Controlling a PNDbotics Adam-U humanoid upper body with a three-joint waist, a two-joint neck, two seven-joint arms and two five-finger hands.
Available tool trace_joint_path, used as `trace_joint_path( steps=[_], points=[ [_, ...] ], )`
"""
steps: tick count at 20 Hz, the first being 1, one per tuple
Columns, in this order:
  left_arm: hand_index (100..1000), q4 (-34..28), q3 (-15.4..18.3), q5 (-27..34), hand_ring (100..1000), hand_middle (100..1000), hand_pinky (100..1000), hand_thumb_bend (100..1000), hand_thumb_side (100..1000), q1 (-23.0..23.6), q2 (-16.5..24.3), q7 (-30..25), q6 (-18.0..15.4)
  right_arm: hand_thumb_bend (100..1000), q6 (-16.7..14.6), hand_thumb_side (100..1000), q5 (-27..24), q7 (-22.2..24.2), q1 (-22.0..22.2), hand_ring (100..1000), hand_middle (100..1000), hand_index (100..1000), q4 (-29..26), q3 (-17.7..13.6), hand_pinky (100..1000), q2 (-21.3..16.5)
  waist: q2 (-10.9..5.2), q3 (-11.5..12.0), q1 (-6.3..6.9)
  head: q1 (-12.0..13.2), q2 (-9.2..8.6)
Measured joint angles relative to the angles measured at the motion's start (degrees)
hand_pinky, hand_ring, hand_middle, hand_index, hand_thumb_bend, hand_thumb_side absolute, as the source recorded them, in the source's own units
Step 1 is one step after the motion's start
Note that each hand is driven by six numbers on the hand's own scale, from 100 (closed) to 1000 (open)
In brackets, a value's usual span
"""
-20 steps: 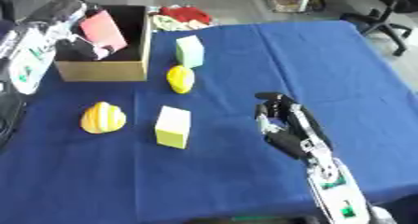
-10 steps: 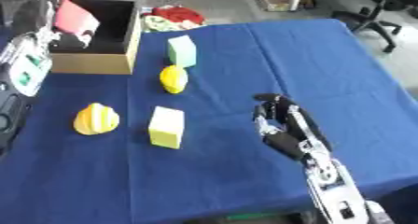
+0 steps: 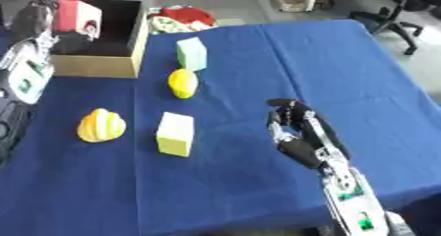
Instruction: Pick up objects on the table and place them in the box.
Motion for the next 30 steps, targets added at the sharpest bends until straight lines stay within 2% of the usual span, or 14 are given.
trace_joint_path(
  steps=[4,6,8,9,11,14,18,19,20,22,25,27,30],
  points=[
    [968,-0.8,-0.1,0.9,832,902,865,359,719,0.3,0.6,-0.1,-0.1,100,0.0,308,0.0,0.0,0.0,566,505,763,0.0,0.0,692,0.0,0.00,0.1,0.00,-0.1,0.00],
    [987,-1.0,-0.4,1.0,851,927,875,443,716,0.3,1.0,-0.7,-0.3,100,0.0,308,0.0,0.0,0.0,567,505,763,0.0,0.0,692,0.0,0.00,0.1,0.00,-0.2,0.00],
    [998,-1.0,-0.6,0.7,862,939,882,568,706,0.3,1.1,-1.7,-0.6,100,0.0,307,0.0,0.0,0.0,567,505,764,0.0,0.0,693,0.0,0.00,0.1,0.00,-0.2,0.00],
    [1000,-1.0,-0.7,0.3,869,945,887,670,675,0.3,1.2,-2.2,-0.8,100,0.0,307,0.0,0.0,0.0,567,506,764,0.0,0.0,693,0.0,0.00,0.2,0.00,-0.3,0.00],
    [1000,-1.0,-0.7,-0.9,874,948,889,759,613,0.4,1.4,-3.1,-1.1,100,0.0,307,0.0,0.0,0.0,567,506,763,0.0,0.0,693,0.0,0.00,0.2,0.00,-0.3,0.00],
    [1000,-1.0,-0.7,-2.8,874,946,889,768,586,0.4,1.5,-3.9,-1.6,100,0.0,307,0.0,0.1,0.0,568,506,763,0.0,0.0,694,0.0,0.00,0.3,0.00,-0.3,0.00],
    [1000,-2.1,-0.9,-3.6,862,923,877,721,534,0.6,1.5,-5.1,-3.0,100,0.0,307,0.0,0.1,0.0,568,506,764,0.0,0.0,694,0.0,0.00,0.4,0.00,-0.3,0.00],
    [1000,-3.2,-1.4,-3.3,880,935,887,703,493,0.8,1.8,-6.1,-4.4,100,0.0,307,0.0,0.1,0.0,568,506,764,0.0,0.0,694,0.0,0.00,0.4,0.00,-0.3,0.00],
    [1000,-4.7,-2.4,-2.9,879,932,883,720,500,1.2,2.3,-7.7,-6.7,100,0.0,307,0.0,0.1,0.0,568,506,764,0.0,0.0,694,0.0,0.00,0.5,0.00,-0.4,0.00],
    [997,-9.1,-5.2,-1.4,867,912,876,715,469,2.1,4.3,-12.7,-13.5,100,0.0,307,0.0,0.0,0.0,568,507,765,0.0,-0.1,695,0.0,0.00,0.6,0.01,-0.8,0.00],
    [981,-16.8,-9.7,2.4,844,875,856,729,449,3.9,8.4,-23.7,-25.5,100,0.0,308,0.1,0.0,0.0,568,507,766,0.0,-0.2,695,0.0,0.00,0.9,0.02,-1.4,0.00],
    [965,-22.2,-12.8,5.4,840,863,846,741,434,5.3,11.8,-31.5,-32.3,100,0.0,307,0.1,-0.1,0.0,568,507,766,0.0,-0.2,695,0.0,0.00,0.9,0.03,-1.8,0.00],
    [936,-29.0,-17.1,10.0,809,827,829,709,438,7.5,16.0,-41.7,-39.0,100,0.0,307,0.1,-0.2,0.0,568,507,766,0.0,-0.3,695,0.0,0.00,0.9,0.03,-1.9,0.00]
  ],
)
